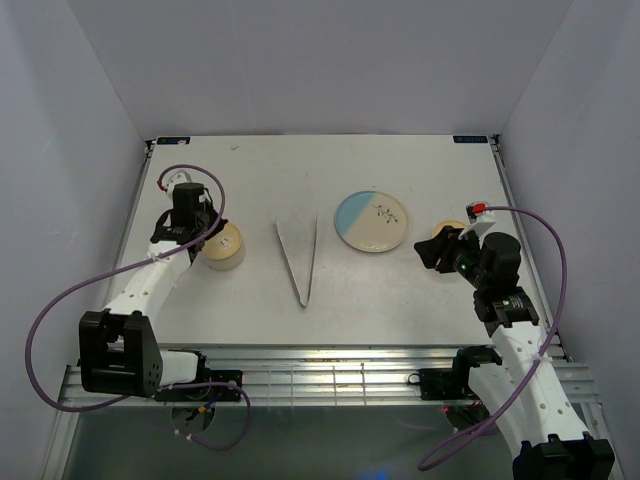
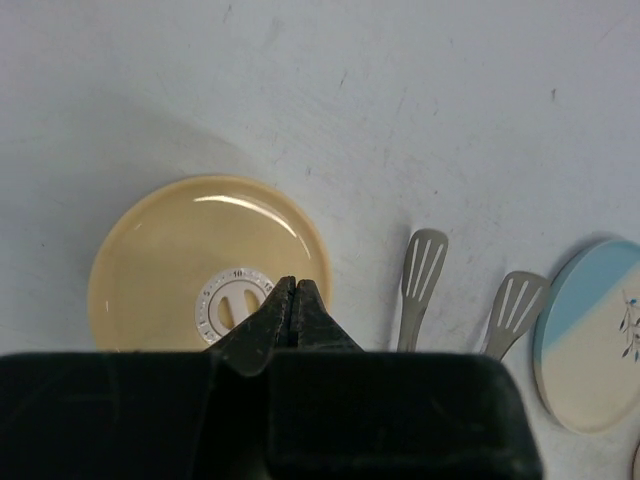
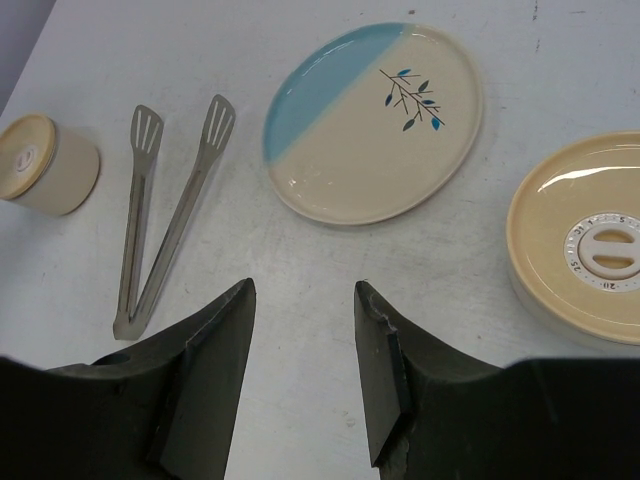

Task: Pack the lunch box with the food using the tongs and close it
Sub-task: Close the box lid on the packing box.

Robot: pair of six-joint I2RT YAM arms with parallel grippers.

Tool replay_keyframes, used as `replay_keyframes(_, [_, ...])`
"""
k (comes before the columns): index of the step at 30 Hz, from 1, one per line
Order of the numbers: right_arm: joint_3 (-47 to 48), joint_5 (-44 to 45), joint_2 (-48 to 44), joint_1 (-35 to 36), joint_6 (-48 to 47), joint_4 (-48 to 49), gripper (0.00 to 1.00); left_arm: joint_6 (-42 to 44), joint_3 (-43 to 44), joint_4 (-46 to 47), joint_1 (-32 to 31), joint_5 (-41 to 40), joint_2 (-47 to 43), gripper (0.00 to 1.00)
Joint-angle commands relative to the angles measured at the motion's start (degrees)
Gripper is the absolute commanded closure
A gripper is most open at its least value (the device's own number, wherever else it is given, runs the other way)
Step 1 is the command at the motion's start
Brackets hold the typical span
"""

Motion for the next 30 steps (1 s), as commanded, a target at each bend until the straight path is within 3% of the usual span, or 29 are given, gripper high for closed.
replay_keyframes(1, [0.15,-0.63,0.08,0.33,-0.01,2.35,0.49,0.9,3.57,-4.29,0.5,-4.82,-0.46,1.0])
replay_keyframes(10, [0.32,-1.24,-0.27,0.33,0.0,2.43,0.5,-4.91,-9.17,4.58,1.21,-2.19,8.32,1.0])
replay_keyframes(17, [0.41,-1.16,-1.32,0.42,-0.18,1.91,0.5,-4.12,-7.25,3.0,1.12,-2.36,3.25,1.0])
replay_keyframes(22, [0.32,-1.33,-0.98,0.42,-0.09,2.17,0.5,-1.66,0.56,-0.78,1.21,-3.06,-3.34,1.0])
replay_keyframes(26, [0.32,-1.24,-0.45,0.42,-0.09,2.34,0.5,0.8,6.81,-5.16,1.3,-7.01,0.05,1.0])
replay_keyframes(30, [0.15,-0.89,-0.71,0.42,-0.09,2.26,0.5,-0.42,6.04,-5.36,2.27,-9.47,5.16,1.0])
